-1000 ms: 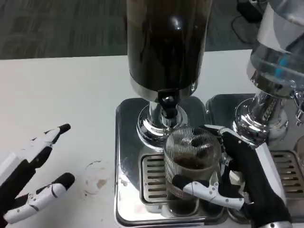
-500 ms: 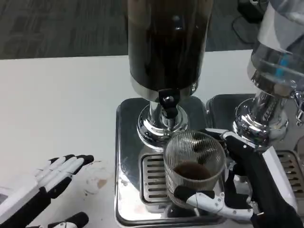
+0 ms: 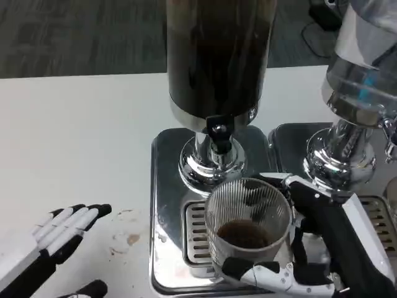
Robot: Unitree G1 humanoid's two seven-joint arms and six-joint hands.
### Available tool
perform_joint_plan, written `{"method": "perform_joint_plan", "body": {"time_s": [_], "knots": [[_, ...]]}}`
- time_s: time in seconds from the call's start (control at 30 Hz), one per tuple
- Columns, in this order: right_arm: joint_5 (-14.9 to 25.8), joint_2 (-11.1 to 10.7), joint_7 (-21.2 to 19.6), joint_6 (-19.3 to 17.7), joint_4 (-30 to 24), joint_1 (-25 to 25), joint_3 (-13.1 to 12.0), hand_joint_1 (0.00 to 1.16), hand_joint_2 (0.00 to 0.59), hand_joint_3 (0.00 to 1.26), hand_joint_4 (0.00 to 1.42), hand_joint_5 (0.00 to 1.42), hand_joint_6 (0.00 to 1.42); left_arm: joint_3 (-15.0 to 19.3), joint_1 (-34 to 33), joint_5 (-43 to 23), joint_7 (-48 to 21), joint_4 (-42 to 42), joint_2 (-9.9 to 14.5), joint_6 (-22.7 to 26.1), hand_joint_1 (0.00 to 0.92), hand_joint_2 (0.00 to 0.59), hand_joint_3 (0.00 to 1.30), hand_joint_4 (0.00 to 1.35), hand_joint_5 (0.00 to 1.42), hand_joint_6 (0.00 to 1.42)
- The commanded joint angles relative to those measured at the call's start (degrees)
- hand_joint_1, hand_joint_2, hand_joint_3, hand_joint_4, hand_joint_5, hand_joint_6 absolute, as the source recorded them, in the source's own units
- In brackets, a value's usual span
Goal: Grasp the cup under the faucet to collect the drink, then remove the cup.
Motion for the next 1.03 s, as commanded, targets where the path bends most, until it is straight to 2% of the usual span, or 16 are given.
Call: {"method": "perform_joint_plan", "body": {"time_s": [0.03,0.23,0.43,0.7,1.03], "knots": [[2.9,0.0,0.3,-1.3,-1.8,-0.3,-0.7,1.02,0.093,0.50,0.62,0.89,1.33,0.2,0.7,-0.1,0.2,-2.4,-1.3,2.0,0.000,0.273,0.00,0.00,0.00,0.00],[5.1,-0.4,1.6,-1.4,-2.6,0.2,-2.1,1.02,0.093,0.50,0.62,0.90,1.33,0.7,2.2,0.5,0.1,-6.6,-2.8,5.1,0.000,0.274,0.00,0.00,0.00,0.00],[5.4,-0.2,2.0,-0.9,-3.3,0.3,-2.5,1.02,0.093,0.50,0.62,0.90,1.33,0.4,2.6,0.3,-0.1,-8.0,-3.4,6.8,0.000,0.276,0.00,0.00,0.00,0.00],[4.9,0.0,2.0,-0.8,-3.9,1.1,-2.2,1.02,0.095,0.50,0.63,0.90,1.33,0.5,3.5,0.1,0.0,-8.8,-3.4,7.0,0.000,0.278,0.00,0.00,0.00,0.00],[4.9,0.1,2.1,-0.6,-4.3,1.1,-2.5,1.01,0.106,0.50,0.64,0.90,1.33,1.3,4.4,0.7,0.7,-9.6,-5.0,7.1,0.000,0.283,0.00,0.00,0.00,0.00]]}}
